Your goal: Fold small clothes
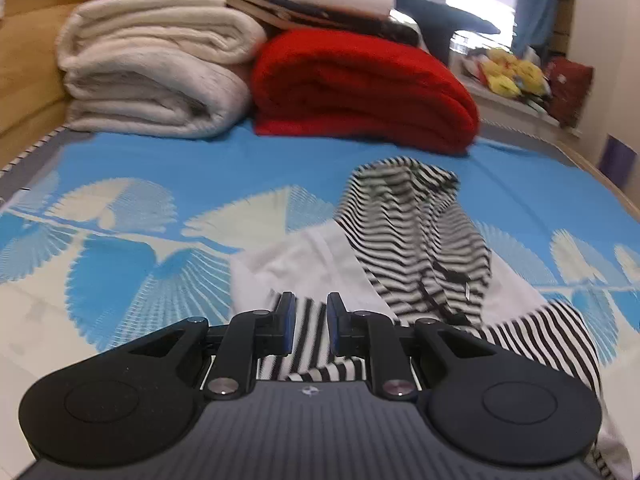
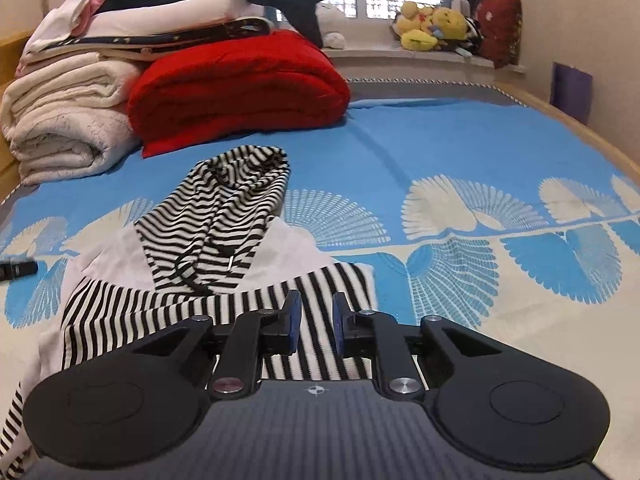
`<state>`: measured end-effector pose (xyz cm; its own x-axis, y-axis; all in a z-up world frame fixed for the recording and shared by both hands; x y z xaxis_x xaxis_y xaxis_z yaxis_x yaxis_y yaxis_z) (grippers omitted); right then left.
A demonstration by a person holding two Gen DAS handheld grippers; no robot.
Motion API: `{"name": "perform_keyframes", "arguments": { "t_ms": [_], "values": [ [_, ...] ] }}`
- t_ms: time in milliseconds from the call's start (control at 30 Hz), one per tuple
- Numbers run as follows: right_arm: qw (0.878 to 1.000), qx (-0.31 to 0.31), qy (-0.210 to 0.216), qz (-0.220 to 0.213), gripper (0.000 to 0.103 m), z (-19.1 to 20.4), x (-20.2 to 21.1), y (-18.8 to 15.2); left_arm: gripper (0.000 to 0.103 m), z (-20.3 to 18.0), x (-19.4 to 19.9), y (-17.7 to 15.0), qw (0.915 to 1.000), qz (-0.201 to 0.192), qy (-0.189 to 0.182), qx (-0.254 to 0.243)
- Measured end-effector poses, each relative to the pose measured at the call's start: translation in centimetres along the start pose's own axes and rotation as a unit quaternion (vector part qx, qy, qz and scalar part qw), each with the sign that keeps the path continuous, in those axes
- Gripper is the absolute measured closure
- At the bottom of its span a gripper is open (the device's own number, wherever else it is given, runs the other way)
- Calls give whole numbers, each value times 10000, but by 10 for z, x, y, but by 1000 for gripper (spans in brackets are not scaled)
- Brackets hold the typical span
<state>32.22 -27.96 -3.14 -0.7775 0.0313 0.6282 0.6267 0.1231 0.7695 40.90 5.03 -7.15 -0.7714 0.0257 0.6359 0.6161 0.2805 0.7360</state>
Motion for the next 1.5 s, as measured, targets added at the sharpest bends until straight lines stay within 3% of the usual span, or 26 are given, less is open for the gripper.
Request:
{"name": "perform_keyframes", "arguments": {
  "t_ms": [100, 167, 367, 467, 600, 733, 900, 967, 1033, 1067, 1200, 1300, 1400, 1500],
  "values": [
    [9999, -109, -57, -10, 87, -13, -1, 5, 85, -5, -16, 6, 9993, 177, -333, 42],
    [9997, -215, -77, 4, 94, -23, -1, 9, 85, -12, -39, 20, 9988, 254, -413, 110],
    [9989, -417, -70, 210, 95, -43, -5, 5, 85, -58, -136, 89, 9978, 297, -591, 90],
    [9967, -637, -99, 489, 94, -54, -14, -2, 78, -83, -192, 129, 9965, 387, -656, 340],
    [9951, -764, -161, 605, 94, -62, -22, -5, 58, -114, -266, 163, 9976, 526, -399, 202],
    [9945, -748, -101, 722, 94, -62, -30, -8, 53, -127, -329, 173, 9963, 830, -83, 221],
    [9936, -705, -79, 882, 94, -65, -41, -13, 53, -132, -378, 164, 9937, 1083, 155, 252],
    [9934, -679, -83, 918, 94, -67, -44, -14, 56, -132, -387, 159, 9933, 1123, 231, 127],
    [9931, -708, -90, 932, 94, -70, -46, -12, 89, -132, -389, 152, 9919, 1256, 174, -6],
    [9929, -730, -96, 933, 94, -72, -46, -12, 99, -134, -387, 150, 9912, 1318, 96, -104],
    [9930, -813, -146, 850, 94, -78, -45, -3, 100, -144, -329, 149, 9925, 970, -440, -602],
    [9937, -851, -171, 707, 94, -80, -38, 3, 100, -144, -242, 137, 9876, 680, -999, -1004],
    [9938, -942, -218, 554, 94, -84, -27, 6, 100, -136, -124, 100, 9722, 369, -1557, -1711],
    [9928, -1107, -202, 398, 94, -88, -13, 7, 100, -112, 6, 37, 9495, 474, -2238, -2149]
  ]
}}
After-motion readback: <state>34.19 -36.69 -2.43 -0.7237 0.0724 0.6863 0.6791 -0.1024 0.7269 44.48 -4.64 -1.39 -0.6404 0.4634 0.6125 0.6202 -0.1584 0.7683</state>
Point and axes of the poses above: each gripper's, at about its wrist camera, not at the fingertips, and x roughly against the way its jaws point, z to its left, y to its top, the point moved 6 cm from there along -x, roughly the way its jaws point, and after that the axes turned 13 degrees about x, right-handed, at the moved point
